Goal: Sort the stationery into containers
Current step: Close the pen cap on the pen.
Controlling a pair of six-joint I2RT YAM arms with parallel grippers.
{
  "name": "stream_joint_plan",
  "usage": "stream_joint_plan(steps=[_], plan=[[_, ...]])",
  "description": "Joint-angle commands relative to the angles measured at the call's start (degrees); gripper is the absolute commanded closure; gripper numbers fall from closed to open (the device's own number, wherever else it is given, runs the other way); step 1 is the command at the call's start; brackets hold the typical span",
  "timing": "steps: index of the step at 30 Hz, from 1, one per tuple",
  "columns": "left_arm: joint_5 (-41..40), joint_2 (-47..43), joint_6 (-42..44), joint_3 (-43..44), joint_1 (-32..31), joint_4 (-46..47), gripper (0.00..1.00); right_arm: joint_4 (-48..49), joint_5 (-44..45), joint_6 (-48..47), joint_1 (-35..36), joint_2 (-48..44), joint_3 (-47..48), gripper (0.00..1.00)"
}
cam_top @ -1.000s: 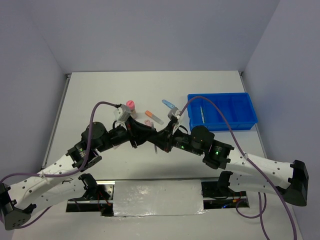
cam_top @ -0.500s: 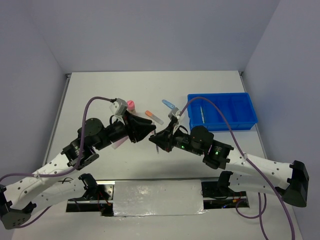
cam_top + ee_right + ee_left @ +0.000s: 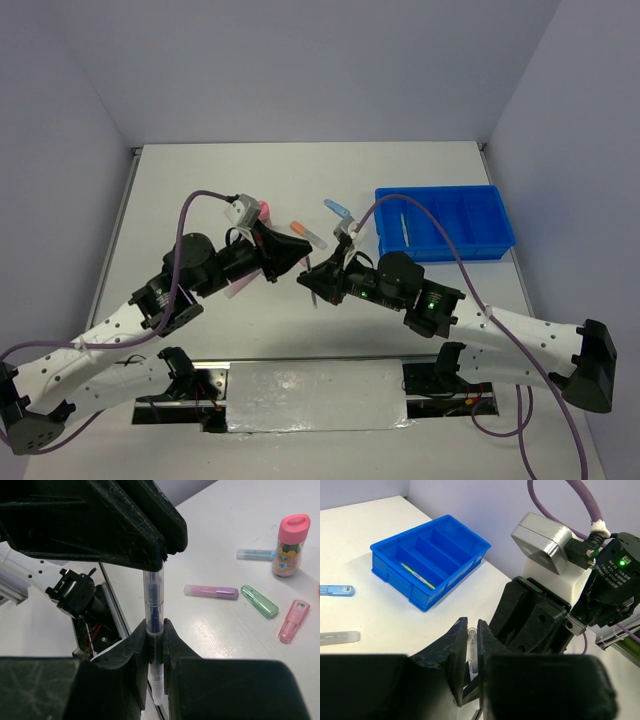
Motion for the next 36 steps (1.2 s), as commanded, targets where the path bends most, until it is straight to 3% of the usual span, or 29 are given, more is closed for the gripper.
stream_joint_plan(steps=[1, 9, 18, 23, 33, 34, 36], plan=[[1.53, -0.26, -0.16, -1.60, -0.23, 3.89, 0.80, 0.88, 0.37, -0.65, -0.17, 0.29, 2.52, 1.00], [4.17, -1.05, -4.11, -8.89, -0.23, 7.93, 1.00, 0.62, 2.31, -1.79, -1.31, 0.74, 7.62, 1.00], [4.44, -0.79, -8.69, -17.59, -2.42, 13.72, 1.00, 0.53, -1.29, -2.58, -8.07, 4.42, 19.92, 1.00], [4.09, 1.58, -10.80, -21.11, -4.62, 17.51, 1.00, -1.40, -2.44, -4.25, -8.43, 6.71, 26.77, 1.00], [2.42, 1.41, -9.93, -21.30, -5.59, 15.42, 1.00, -4.11, -4.11, -5.13, -11.07, 7.76, 29.07, 1.00], [-1.33, 0.97, -9.48, -18.94, -5.68, 13.23, 0.99, -5.26, -3.68, -5.39, -11.07, 7.94, 28.55, 1.00], [-7.14, -0.69, -8.52, -12.11, -5.68, 2.35, 0.78, -9.20, -0.61, -5.92, -11.76, 8.29, 26.71, 1.00]])
